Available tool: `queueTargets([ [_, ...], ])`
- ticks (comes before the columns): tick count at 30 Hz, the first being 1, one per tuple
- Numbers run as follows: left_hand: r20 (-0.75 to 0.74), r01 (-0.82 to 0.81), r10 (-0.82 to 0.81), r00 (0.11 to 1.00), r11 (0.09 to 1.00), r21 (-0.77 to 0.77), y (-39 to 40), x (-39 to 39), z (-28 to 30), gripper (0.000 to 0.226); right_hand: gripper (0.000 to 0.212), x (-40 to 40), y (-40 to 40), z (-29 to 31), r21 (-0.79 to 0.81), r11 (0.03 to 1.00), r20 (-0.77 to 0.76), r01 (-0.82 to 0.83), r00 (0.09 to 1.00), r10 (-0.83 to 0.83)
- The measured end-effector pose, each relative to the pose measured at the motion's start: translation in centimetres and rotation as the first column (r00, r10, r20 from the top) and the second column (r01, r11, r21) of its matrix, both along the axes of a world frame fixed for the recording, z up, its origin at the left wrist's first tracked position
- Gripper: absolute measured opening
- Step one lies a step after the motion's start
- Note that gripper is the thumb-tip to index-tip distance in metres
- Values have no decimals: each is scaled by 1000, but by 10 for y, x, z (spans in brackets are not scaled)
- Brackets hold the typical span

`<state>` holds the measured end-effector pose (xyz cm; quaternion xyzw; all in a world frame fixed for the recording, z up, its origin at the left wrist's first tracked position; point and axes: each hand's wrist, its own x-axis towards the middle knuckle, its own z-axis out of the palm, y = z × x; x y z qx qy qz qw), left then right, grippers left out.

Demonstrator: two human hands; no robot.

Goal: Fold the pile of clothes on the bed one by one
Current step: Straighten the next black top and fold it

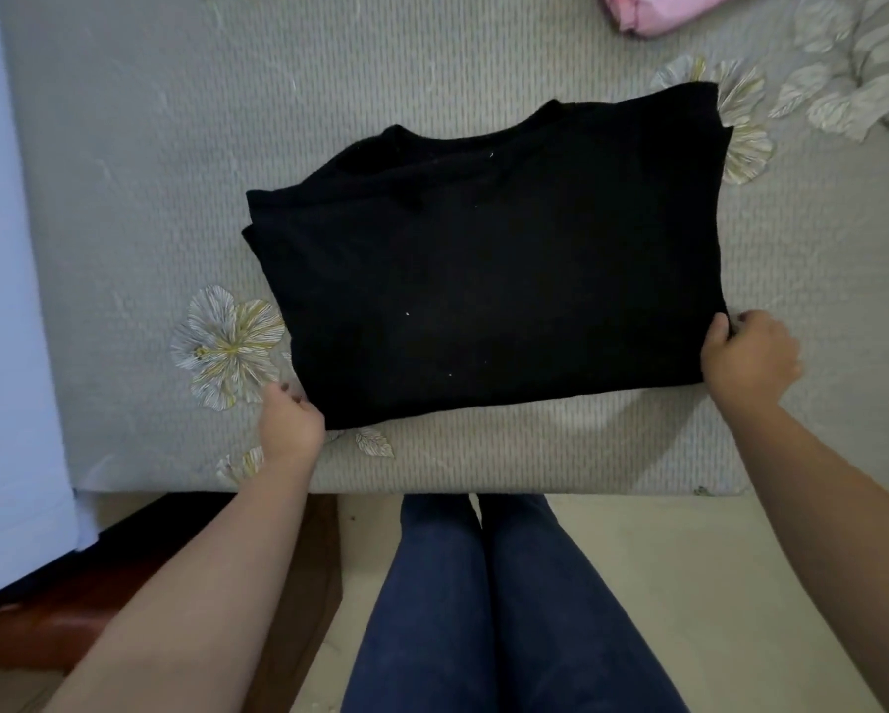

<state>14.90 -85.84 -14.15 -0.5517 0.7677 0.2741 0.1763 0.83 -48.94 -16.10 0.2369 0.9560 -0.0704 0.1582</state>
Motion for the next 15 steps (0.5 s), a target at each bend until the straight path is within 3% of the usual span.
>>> queueTargets([
  [2,-43,32,-39,998,988,-148,11,-9,5,46,46,-1,-6,2,-32,999,-21,-15,1000,14],
  [5,-115,339,-385,916,894,-294,33,-20,13,48,45,-9,-14,1,-162,985,11,62,998,-61],
  [8,-87,662,-701,707,700,-268,55,-38,9,46,37,-20,-23,0,-223,958,68,179,984,-167],
  [10,-19,791,-815,579,568,-228,68,-55,1,48,29,-25,-26,-2,-213,960,92,183,982,-167],
  [13,94,868,-865,493,482,-120,81,-80,-12,50,20,-27,-29,-4,-248,957,87,151,987,-133],
  [15,68,885,-888,456,444,-138,91,-100,-11,47,19,-23,-29,-2,-258,958,52,124,992,-114],
])
